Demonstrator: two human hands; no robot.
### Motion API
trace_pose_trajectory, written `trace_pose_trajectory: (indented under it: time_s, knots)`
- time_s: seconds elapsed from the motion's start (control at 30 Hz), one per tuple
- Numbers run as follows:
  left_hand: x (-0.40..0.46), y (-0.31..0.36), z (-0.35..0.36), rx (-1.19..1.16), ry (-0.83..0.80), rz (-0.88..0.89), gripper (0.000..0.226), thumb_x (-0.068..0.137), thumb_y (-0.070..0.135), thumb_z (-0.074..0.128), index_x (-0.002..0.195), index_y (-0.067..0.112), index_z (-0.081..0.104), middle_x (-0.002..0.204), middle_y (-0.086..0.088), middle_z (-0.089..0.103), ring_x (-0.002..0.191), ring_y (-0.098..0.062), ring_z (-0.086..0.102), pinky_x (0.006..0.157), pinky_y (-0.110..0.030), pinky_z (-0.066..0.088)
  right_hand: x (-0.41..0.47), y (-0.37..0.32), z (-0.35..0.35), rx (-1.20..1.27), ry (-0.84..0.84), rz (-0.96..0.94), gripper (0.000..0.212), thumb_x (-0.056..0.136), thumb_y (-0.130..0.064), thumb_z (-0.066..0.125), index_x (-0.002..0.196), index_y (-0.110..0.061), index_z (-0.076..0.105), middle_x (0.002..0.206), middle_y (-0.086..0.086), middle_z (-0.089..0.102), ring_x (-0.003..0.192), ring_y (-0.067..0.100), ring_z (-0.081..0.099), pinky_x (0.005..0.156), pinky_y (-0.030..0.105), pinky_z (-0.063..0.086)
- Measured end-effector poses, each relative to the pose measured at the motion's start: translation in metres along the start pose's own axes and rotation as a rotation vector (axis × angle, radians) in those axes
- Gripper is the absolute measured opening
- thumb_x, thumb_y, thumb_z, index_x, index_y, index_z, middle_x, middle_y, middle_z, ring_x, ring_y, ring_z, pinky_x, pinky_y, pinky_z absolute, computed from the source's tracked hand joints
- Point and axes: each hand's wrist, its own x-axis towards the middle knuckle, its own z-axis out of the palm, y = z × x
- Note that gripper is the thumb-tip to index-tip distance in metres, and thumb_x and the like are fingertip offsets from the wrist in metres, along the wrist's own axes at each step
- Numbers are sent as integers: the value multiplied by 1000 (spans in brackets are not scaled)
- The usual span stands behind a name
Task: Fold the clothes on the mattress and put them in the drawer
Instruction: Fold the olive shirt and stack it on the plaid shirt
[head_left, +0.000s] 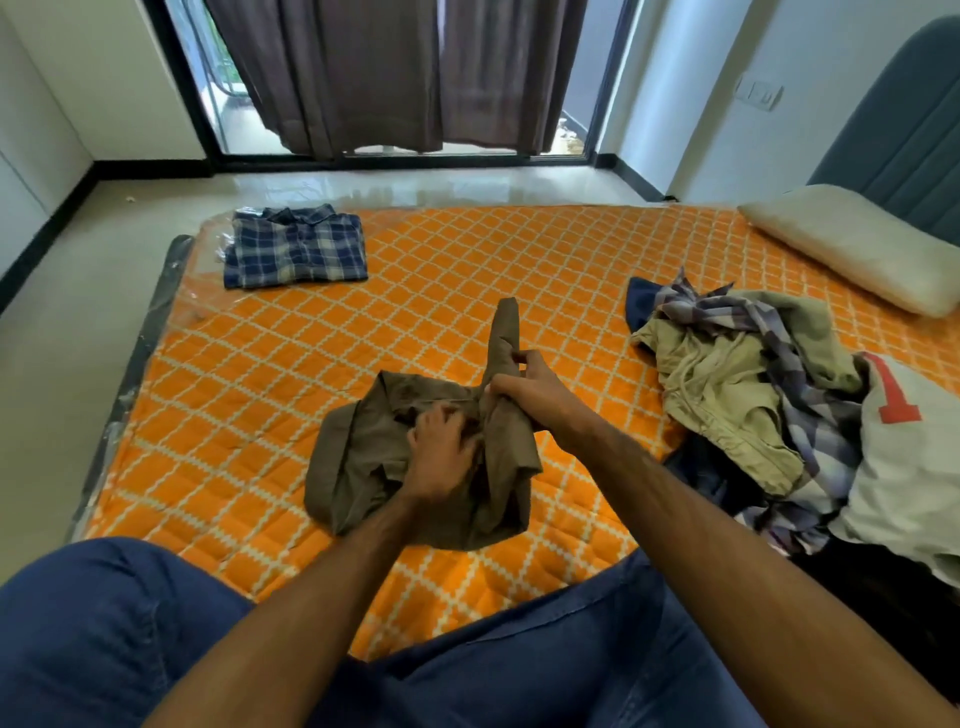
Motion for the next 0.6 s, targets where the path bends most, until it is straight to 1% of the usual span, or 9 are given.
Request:
trace_pose_trajectory:
  time_s: [0.07, 0.13, 0.2, 0.27, 0.33, 0.4, 0.47, 0.53, 0.6]
  knots:
    - [6, -11, -45, -400, 5, -60, 35, 102, 40, 49, 113, 12, 66, 108, -6, 61, 99, -26, 59, 88, -46, 49, 6, -14, 28, -58, 4, -37, 82, 81, -41, 73, 148, -31, 26, 126, 6, 56, 103, 29, 66, 75, 46, 59]
    - [5, -18, -96, -941, -87, -302, 39, 106, 39, 41, 104, 8, 65, 89, -6, 65, 74, -20, 64, 65, -38, 56, 14, -30, 62, -185, 9, -75, 100, 70, -54, 73, 152, -19, 27, 130, 9, 56, 107, 28, 63, 77, 44, 57]
    - [3, -35, -134, -1206, -211, -445, 57, 103, 58, 33, 112, 12, 64, 91, -7, 67, 72, -21, 65, 57, -35, 58, 19, -36, 97, -295, 11, -98, 89, 82, -45, 71, 151, -9, 29, 134, 12, 56, 110, 27, 60, 78, 37, 50]
    - [0, -62, -154, -1216, -288, -457, 73, 94, 73, 33, 123, 12, 62, 97, -10, 64, 74, -23, 64, 57, -36, 57, 24, -35, 130, -316, -12, -82, 76, 88, -37, 70, 147, -7, 33, 133, 14, 59, 115, 30, 61, 85, 35, 51]
    - [-3, -79, -156, -1139, -291, -455, 71, 93, 72, 39, 124, 13, 62, 98, -10, 64, 71, -22, 61, 58, -34, 51, 27, -26, 160, -308, -35, -61, 74, 87, -39, 72, 142, -6, 35, 131, 14, 61, 115, 31, 64, 93, 43, 55]
    - [-7, -95, -141, -1023, -291, -421, 60, 96, 62, 48, 123, 11, 65, 100, -9, 69, 75, -19, 65, 61, -32, 51, 29, -17, 180, -266, -87, -44, 54, 89, -32, 69, 131, -10, 42, 119, 16, 64, 98, 31, 68, 87, 51, 59]
    - [-7, -107, -122, -961, -226, -427, 58, 94, 52, 62, 128, 5, 62, 112, -13, 71, 88, -22, 71, 65, -32, 57, 29, -7, 187, -210, -181, -34, 31, 94, -21, 63, 119, -15, 46, 101, 14, 62, 82, 28, 66, 79, 51, 61]
    - [-5, -116, -108, -838, -137, -480, 56, 95, 37, 67, 137, 4, 51, 120, -15, 67, 103, -28, 68, 78, -37, 59, 29, 7, 175, -306, -171, -140, 37, 95, -23, 67, 125, -12, 51, 107, 13, 61, 96, 30, 67, 85, 47, 59]
    - [0, -122, -106, -546, 0, -452, 60, 95, 19, 65, 147, 6, 37, 131, -18, 56, 116, -33, 58, 95, -43, 51, 33, 26, 149, -469, 12, -312, 44, 94, -25, 66, 132, -10, 53, 122, 12, 54, 113, 30, 58, 96, 44, 50]
